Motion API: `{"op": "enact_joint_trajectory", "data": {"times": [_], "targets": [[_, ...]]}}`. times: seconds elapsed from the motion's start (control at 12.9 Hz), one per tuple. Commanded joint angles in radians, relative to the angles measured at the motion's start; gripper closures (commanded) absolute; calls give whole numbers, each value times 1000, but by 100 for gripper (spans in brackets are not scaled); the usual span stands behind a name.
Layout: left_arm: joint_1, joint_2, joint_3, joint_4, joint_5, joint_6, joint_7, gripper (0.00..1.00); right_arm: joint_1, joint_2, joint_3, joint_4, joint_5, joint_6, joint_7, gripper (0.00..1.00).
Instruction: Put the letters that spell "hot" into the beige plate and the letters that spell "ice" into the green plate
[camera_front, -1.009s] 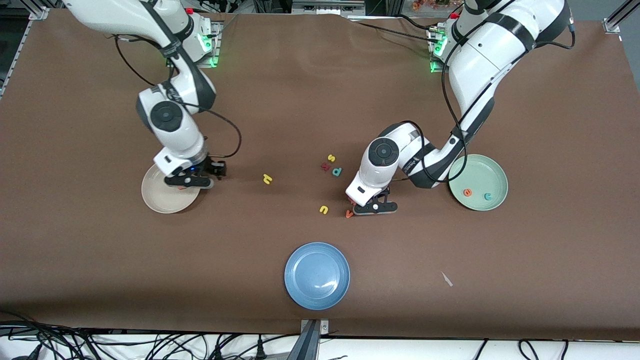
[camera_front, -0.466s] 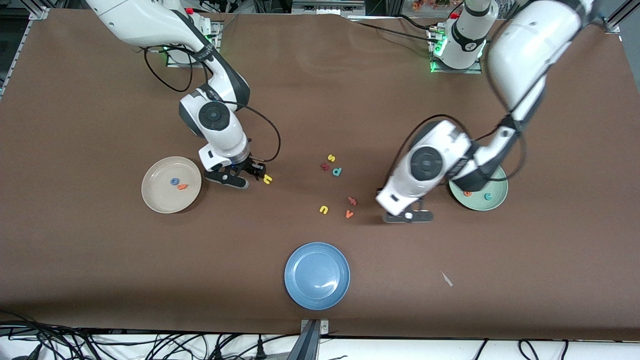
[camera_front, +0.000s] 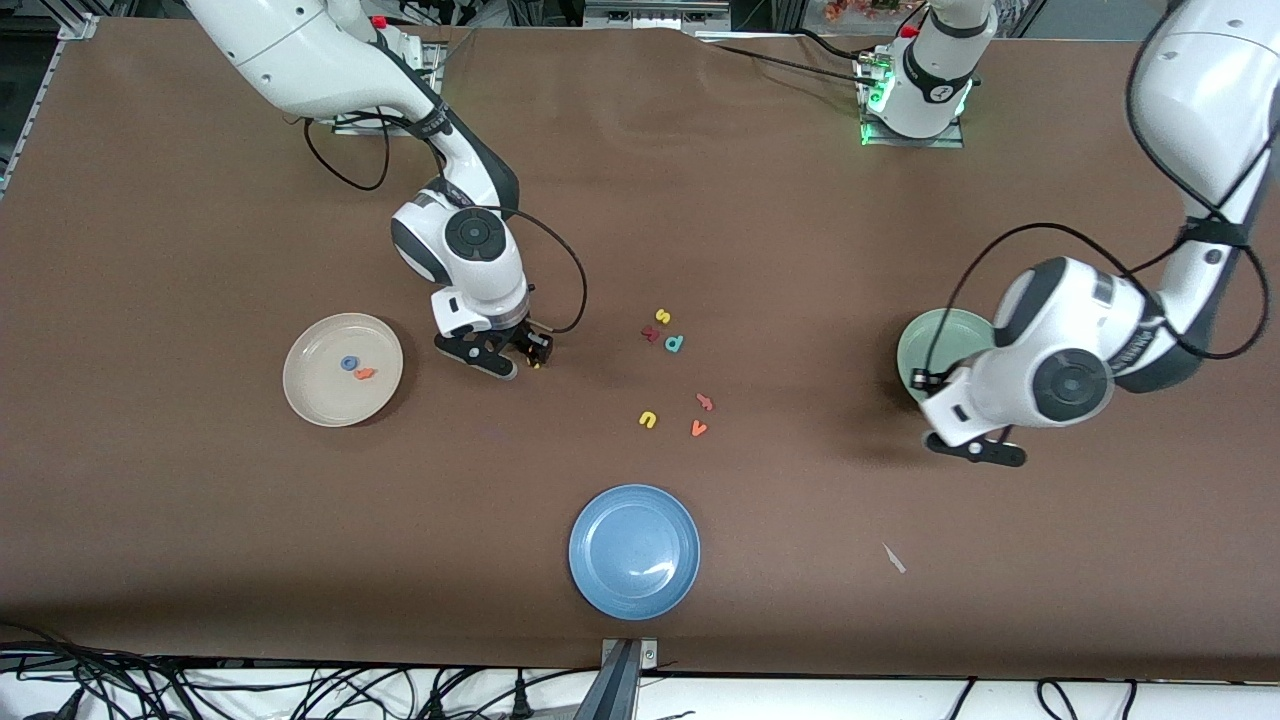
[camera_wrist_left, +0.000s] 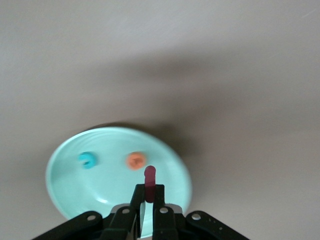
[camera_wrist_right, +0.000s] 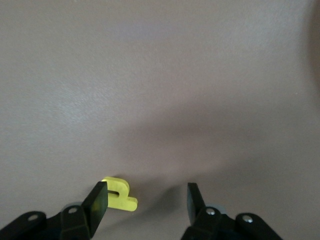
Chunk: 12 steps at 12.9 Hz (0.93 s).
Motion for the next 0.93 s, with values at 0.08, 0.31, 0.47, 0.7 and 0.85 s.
{"op": "enact_joint_trajectory", "data": {"times": [0.08, 0.31, 0.47, 0.7, 0.85], "targets": [[70, 29, 3, -60, 77, 6, 62, 100, 25, 32, -1, 46, -30, 0, 60, 28], [89, 34, 4, -68, 77, 5, 63, 18, 29, 31, -1, 54, -30, -1, 59, 28], [89, 16, -2, -53, 74, -8, 76, 0, 27, 29, -1, 66, -30, -3, 60, 28], [78, -17, -66, 88, 51, -185, 77, 0, 29, 35, -1, 66, -30, -3, 66, 28], [60, -14, -95, 223, 14, -311, 77, 0, 29, 40, -1, 66, -30, -1, 69, 28]]}}
